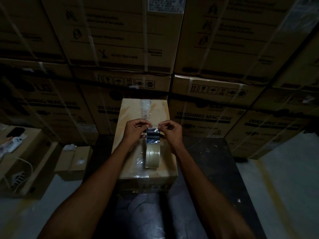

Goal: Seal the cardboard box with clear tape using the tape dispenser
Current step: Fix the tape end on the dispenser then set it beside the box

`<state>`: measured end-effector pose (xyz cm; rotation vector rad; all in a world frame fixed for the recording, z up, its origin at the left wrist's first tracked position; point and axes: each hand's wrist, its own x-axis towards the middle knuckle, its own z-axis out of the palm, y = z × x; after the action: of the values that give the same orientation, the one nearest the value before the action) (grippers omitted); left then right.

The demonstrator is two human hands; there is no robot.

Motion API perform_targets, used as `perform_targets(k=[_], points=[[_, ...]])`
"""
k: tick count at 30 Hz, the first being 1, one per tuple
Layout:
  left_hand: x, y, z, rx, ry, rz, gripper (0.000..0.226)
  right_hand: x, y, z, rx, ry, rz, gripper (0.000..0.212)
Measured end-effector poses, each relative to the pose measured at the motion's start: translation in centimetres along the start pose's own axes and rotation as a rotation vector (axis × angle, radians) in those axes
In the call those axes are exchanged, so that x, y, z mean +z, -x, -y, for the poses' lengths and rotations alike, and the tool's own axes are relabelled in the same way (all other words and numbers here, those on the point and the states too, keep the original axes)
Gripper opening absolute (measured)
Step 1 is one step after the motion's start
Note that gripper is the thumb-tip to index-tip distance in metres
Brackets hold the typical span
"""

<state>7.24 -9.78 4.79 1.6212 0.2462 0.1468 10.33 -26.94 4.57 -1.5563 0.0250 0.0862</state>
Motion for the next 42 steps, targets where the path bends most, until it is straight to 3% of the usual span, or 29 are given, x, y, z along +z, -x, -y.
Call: perform_targets(k=[5, 11, 21, 29, 33, 37, 40, 42], points=[[-0.1, 0.1, -0.2, -0.024, -0.001, -0.008, 0.026, -0.1, 0.2, 0.0, -0.001, -0.017, 0.013, 0.011], [0.3, -0.1, -0.3, -0.038, 0.034, -0.022, 0.010, -0.3, 0.2, 0.0, -0.018, -0.004, 0.030, 0.013], [0.1, -0.3, -0.5, -0.005, -0.050, 0.001, 0.016, -0.3, 0.3, -0.2, -0.077, 0.082, 0.044, 0.024], [0.4, -0.4, -0.7, 0.006, -0.073, -0.033, 0.024, -1.4, 0.3, 1.2, 0.160, -0.080, 0.081, 0.017], [0.5, -0.4, -0.7, 0.018, -0.081, -0.070, 0.024, -1.7, 0.2, 1.6, 0.191, -0.146, 0.054, 0.010], [0.4, -0.4, -0.5, 0.030, -0.081, -0.081, 0.022, -0.8, -0.1, 1.6, 0.054, 0.183, 0.119, 0.027], [0.5, -0.4, -0.5, 0.037, -0.104, -0.087, 0.022, -0.3, 0.0, 2.0, -0.103, 0.404, 0.161, 0.020], [0.5, -0.3, -0.6, 0.040, -0.104, -0.076, 0.021, -0.4, 0.0, 2.3, -0.083, 0.396, 0.154, 0.021]])
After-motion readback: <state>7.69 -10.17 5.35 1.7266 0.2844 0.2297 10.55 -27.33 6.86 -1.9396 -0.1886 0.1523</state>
